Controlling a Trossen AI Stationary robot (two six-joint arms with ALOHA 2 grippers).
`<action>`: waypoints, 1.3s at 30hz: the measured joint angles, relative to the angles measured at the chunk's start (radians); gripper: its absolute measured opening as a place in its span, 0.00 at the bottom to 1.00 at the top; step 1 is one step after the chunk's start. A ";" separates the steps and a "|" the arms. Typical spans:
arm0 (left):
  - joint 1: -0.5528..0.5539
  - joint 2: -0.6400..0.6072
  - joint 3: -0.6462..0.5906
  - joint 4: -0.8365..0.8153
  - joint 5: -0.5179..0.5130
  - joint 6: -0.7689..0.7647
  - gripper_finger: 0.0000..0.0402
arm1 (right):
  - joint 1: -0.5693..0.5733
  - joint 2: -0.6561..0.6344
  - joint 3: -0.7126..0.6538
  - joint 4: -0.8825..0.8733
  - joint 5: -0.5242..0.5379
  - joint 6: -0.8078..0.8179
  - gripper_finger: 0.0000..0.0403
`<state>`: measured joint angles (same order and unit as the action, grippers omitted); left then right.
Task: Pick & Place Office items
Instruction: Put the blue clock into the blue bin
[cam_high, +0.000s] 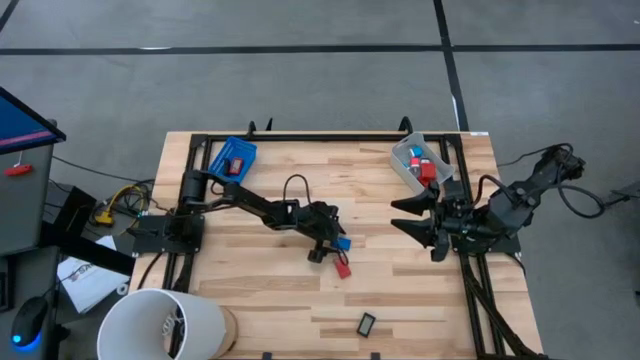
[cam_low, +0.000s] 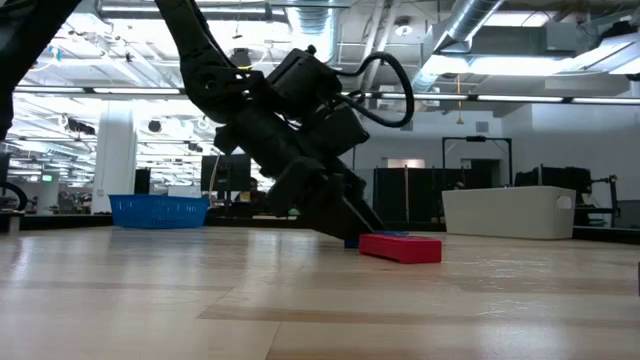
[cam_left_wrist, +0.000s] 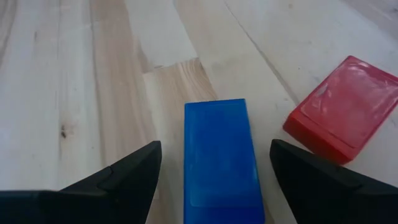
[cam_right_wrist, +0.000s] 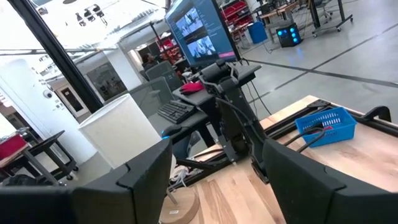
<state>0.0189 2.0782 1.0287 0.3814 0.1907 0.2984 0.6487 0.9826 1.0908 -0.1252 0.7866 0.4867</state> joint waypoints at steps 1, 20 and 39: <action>0.000 0.000 0.000 -0.002 0.000 0.000 0.74 | 0.000 0.001 0.000 -0.001 0.000 0.000 0.61; 0.000 -0.002 0.000 -0.024 0.020 -0.073 0.54 | 0.000 0.000 0.000 0.006 0.000 -0.016 0.61; 0.023 -0.121 -0.002 0.008 0.011 -0.279 0.44 | 0.000 0.000 0.000 0.021 -0.002 -0.027 0.61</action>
<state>0.0415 1.9571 1.0270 0.3895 0.2018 0.0190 0.6487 0.9829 1.0904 -0.1040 0.7847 0.4595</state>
